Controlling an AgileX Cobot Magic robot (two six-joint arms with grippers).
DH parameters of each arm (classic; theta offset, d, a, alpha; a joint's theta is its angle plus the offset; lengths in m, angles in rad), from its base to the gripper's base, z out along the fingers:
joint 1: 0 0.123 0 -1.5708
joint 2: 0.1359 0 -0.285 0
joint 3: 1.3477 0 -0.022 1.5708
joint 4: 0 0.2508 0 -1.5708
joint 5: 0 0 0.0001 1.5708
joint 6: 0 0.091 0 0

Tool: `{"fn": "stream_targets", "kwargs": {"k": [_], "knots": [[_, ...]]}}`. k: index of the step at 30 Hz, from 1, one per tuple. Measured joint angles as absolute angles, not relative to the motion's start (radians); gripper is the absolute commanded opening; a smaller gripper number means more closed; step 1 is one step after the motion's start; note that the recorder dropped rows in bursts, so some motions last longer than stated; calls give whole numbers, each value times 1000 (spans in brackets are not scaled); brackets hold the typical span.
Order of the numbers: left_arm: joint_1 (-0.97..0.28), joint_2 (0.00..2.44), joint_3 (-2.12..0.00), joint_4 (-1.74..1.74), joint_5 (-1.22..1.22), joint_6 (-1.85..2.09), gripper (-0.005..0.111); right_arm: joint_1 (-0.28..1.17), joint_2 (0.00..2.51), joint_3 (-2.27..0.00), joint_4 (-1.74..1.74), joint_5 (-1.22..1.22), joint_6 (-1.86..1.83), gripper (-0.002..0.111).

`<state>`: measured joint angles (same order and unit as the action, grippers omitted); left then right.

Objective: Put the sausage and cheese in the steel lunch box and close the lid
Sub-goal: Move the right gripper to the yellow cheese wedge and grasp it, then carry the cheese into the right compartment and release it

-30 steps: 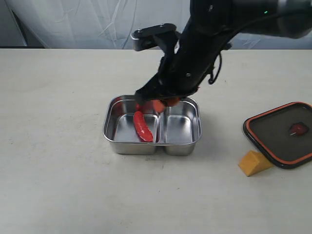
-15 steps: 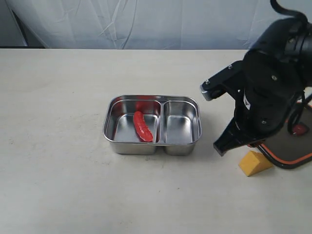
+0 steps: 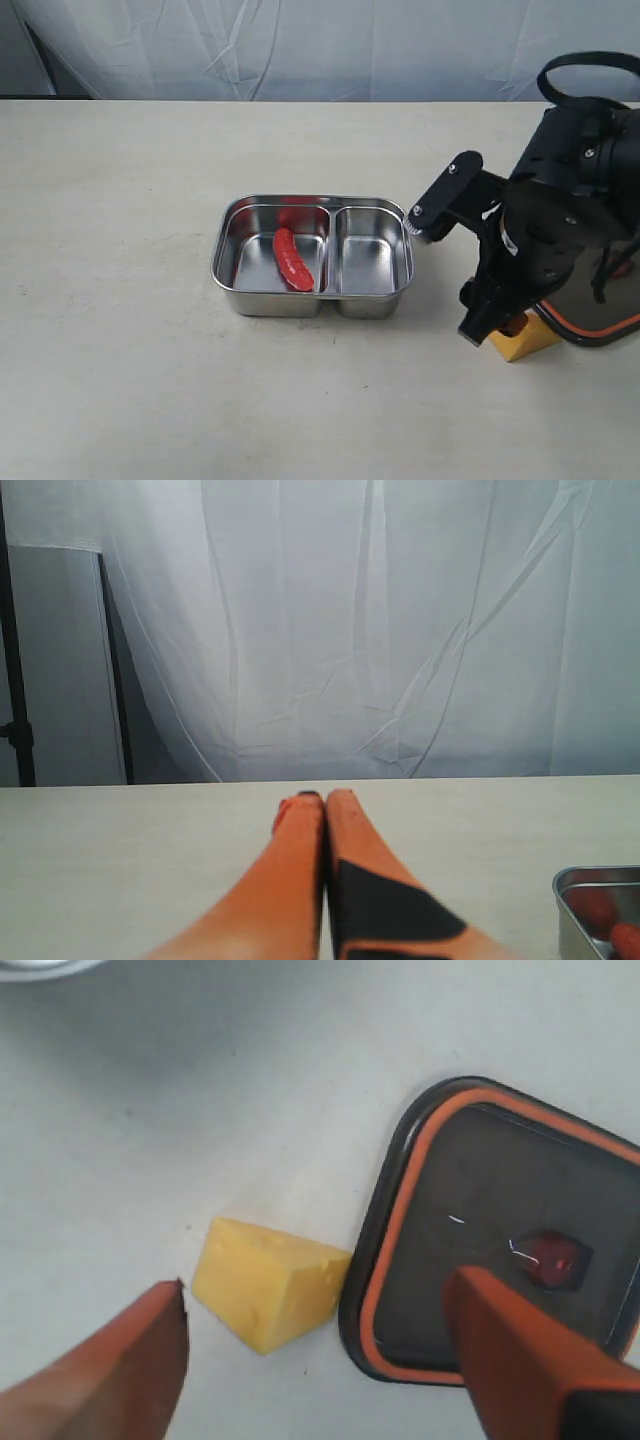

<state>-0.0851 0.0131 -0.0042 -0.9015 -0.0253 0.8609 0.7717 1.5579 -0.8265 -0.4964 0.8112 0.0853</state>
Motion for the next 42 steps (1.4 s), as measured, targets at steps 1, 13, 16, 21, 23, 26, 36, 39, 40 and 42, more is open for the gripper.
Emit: {"fn": "stream_targets", "kwargs": {"k": [1, 13, 16, 21, 23, 26, 36, 39, 40, 42], "knots": [[-85, 13, -4, -901, -25, 861, 0, 772, 1567, -817, -498, 809, 58, 69], [-85, 13, -4, -901, -25, 861, 0, 772, 1668, -771, -513, 739, -132, 69], [-85, 13, -4, -901, -25, 861, 0, 772, 1692, -771, -542, 735, -157, 69], [-85, 13, -4, -901, -25, 861, 0, 772, 1733, -771, -562, 742, -165, 69], [-85, 13, -4, -901, -25, 861, 0, 772, 1748, -771, -562, 742, -167, 69], [-85, 13, -4, -901, -25, 861, 0, 772, 1760, -771, -557, 742, -167, 69], [-85, 13, -4, -901, -25, 861, 0, 772, 1784, -773, -542, 740, -171, 9], [-85, 13, -4, -901, -25, 861, 0, 772, 1784, -773, -542, 742, -171, 1], [-85, 13, -4, -901, -25, 861, 0, 772, 1784, -773, -542, 742, -171, 0], [-85, 13, -4, -901, -25, 861, 0, 772, 1784, -773, -542, 742, -171, 0]]}}
